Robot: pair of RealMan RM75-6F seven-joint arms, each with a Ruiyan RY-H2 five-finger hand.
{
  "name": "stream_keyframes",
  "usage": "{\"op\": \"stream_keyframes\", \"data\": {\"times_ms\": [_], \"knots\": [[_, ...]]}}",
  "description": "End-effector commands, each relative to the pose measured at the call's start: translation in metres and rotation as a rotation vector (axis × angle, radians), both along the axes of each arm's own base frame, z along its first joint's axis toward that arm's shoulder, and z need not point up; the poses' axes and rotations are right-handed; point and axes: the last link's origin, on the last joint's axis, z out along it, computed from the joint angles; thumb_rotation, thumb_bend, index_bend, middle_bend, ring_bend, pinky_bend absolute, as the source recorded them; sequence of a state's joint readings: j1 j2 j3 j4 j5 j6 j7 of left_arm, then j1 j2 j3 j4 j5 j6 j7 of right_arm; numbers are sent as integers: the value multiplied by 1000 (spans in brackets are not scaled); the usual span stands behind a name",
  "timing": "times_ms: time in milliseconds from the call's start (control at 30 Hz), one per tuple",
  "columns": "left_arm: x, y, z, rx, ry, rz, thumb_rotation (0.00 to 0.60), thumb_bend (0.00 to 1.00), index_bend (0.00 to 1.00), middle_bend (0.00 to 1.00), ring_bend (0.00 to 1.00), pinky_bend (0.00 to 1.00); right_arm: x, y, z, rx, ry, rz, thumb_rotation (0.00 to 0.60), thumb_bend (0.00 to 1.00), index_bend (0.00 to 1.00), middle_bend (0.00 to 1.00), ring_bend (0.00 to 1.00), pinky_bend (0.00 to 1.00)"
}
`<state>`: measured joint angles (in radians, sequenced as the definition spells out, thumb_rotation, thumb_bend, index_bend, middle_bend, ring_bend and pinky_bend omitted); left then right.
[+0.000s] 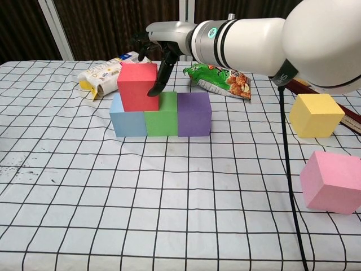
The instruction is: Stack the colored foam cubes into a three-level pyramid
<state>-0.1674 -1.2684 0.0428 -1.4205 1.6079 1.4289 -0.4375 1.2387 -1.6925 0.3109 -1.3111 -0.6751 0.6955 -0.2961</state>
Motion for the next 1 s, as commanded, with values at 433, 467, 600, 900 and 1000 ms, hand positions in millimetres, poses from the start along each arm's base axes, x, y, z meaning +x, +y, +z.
{"op": "stream_keyframes", "data": {"times_ms": [433, 467, 600, 900, 1000], "knots": [[-8, 6, 3, 32, 15, 22, 600, 0, 112, 159, 27, 11, -39, 30, 91, -124, -37, 2, 600, 3, 0, 100, 0, 0], [-9, 6, 4, 39, 18, 24, 600, 0, 112, 159, 27, 11, -51, 37, 104, -141, -23, -14, 600, 1, 0, 100, 0, 0], [-11, 7, 6, 47, 20, 30, 600, 0, 112, 159, 27, 11, -90, 64, 142, -202, 27, -88, 600, 0, 0, 103, 0, 0], [-2, 7, -7, 11, 32, 16, 600, 0, 112, 159, 27, 11, -176, 129, 184, -285, 132, -216, 600, 0, 0, 115, 0, 0], [0, 6, -11, 1, 35, 12, 600, 0, 112, 159, 27, 11, -201, 147, 183, -276, 168, -214, 600, 0, 0, 115, 0, 0]]}}
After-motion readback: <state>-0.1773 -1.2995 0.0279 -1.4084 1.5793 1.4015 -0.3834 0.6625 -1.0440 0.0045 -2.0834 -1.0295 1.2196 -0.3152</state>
